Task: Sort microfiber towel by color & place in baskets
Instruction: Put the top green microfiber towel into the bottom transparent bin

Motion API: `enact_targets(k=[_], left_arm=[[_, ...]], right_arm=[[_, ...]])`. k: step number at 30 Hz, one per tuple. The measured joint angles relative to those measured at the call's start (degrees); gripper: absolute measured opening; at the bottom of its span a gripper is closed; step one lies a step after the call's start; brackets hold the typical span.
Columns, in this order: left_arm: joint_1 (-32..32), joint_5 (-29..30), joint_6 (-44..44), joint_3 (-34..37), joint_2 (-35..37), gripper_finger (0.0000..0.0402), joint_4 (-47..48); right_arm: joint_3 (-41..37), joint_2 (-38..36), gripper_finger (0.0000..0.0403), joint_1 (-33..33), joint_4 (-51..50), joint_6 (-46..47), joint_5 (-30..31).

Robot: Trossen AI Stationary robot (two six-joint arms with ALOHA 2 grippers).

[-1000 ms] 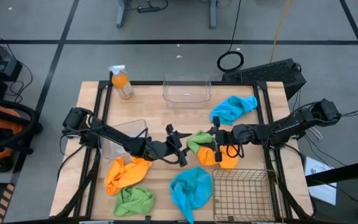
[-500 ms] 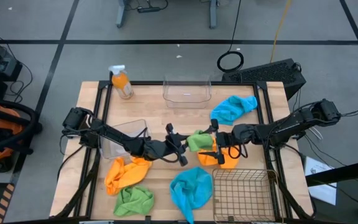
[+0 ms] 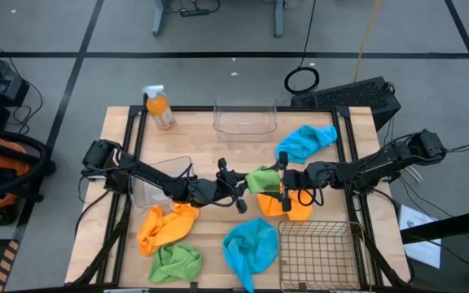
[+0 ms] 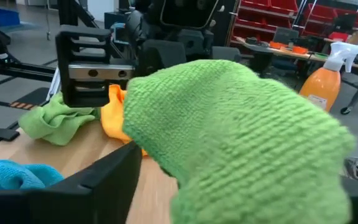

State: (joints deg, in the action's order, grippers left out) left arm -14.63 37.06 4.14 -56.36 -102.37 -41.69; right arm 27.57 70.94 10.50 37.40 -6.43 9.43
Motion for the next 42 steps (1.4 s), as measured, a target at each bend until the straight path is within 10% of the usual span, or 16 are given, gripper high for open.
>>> enact_targets(k=[17, 32, 42], left_arm=[[-0.2, -3.6, 0.0, 0.1, 0.0, 0.0062, -0.3], [-6.0, -2.5, 4.2, -0.1, 6.6, 0.0261, 16.7], [-7.8, -0.4, 4.1, -0.1, 6.7, 0.0286, 17.0]], right_arm=[[0.0, 1.1, 0.002, -0.2, 0.7, -2.1, 0.0], [0.0, 0.9, 0.0018, -0.2, -0.4, -2.8, -0.8], [0.0, 0.9, 0.0019, 0.1, -0.9, -5.0, -5.0]])
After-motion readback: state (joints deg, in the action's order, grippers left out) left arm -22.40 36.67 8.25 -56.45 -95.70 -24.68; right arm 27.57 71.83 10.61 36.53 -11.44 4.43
